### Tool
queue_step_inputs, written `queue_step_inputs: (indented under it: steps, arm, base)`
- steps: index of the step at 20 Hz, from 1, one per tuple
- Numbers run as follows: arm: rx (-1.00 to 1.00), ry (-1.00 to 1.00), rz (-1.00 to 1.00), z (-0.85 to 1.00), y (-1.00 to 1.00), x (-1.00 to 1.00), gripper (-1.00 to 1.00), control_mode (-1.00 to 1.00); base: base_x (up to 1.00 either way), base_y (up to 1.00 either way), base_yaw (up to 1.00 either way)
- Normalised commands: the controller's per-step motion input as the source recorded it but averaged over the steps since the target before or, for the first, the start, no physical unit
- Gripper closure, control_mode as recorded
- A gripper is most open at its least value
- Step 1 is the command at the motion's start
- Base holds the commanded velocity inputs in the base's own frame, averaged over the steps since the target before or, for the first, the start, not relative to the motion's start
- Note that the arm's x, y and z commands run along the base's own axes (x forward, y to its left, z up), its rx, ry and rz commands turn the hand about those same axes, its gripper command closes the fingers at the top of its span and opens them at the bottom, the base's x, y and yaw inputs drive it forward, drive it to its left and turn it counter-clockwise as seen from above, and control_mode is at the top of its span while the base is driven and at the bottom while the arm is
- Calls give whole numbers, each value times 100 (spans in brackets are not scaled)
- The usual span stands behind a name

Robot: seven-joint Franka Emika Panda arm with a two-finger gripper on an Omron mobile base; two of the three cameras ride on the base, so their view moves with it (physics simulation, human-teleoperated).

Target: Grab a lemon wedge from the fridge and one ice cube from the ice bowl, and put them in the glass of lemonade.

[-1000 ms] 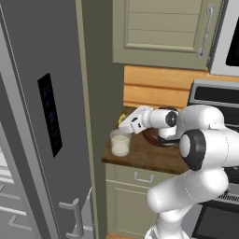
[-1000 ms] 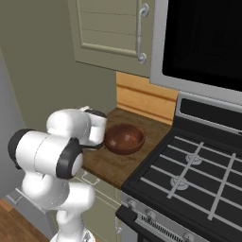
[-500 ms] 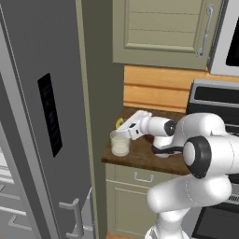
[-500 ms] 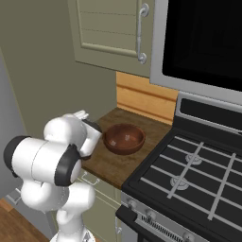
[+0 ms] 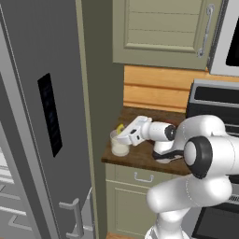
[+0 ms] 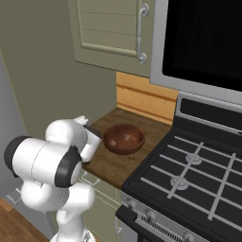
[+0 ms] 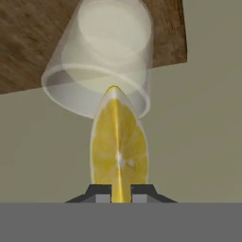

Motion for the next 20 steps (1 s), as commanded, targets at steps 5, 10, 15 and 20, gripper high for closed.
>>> queue_step_inputs:
  steps: [5,10,15,20]
  arm:
    - [1,0,11,0,-29,26,100,-100]
    - [0,0,9,-2,-4,38,100,-100]
    - [0,0,8,-11,0,34,100,-100]
    - [0,0,9,-20,-5,4,100,-100]
  base:
    - [0,0,0]
    - [0,0,0]
    - [0,0,0]
    - [0,0,0]
